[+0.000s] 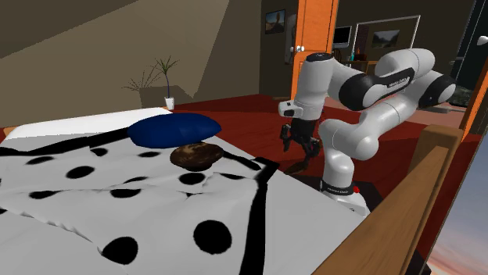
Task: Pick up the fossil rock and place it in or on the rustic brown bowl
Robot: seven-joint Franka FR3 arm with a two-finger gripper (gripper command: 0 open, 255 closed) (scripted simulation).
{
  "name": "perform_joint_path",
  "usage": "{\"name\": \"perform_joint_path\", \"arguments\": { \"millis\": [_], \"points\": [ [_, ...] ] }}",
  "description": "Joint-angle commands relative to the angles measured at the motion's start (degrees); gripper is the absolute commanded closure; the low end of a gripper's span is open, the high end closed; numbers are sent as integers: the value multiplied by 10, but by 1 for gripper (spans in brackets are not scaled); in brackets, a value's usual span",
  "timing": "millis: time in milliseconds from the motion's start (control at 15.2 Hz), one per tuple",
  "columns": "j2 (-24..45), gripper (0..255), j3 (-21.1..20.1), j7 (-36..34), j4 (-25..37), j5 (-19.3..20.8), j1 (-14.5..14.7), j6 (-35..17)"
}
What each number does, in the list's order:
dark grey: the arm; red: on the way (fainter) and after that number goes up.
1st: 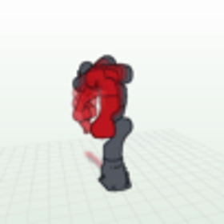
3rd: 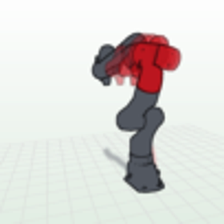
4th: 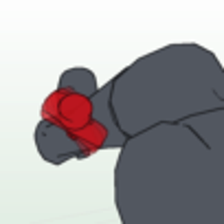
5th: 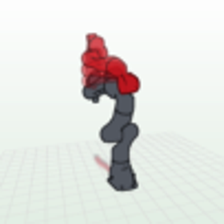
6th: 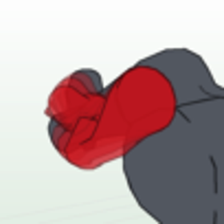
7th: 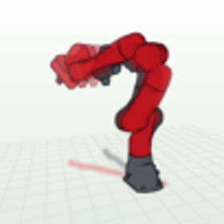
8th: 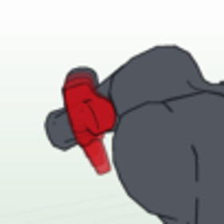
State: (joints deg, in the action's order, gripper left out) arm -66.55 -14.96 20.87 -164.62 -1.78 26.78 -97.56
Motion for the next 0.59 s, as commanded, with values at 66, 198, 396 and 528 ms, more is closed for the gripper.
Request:
{"name": "perform_joint_path", "arguments": {
  "millis": [66, 198, 396, 528],
  "points": [
    [-61, 0, 91, 47, -23, -17, -5, 21],
    [-64, 0, 90, 47, -40, -18, -5, 8],
    [-68, 0, 88, 47, -64, -20, -3, -13],
    [-69, 0, 87, 47, -76, -21, -2, -24]
  ]
}}
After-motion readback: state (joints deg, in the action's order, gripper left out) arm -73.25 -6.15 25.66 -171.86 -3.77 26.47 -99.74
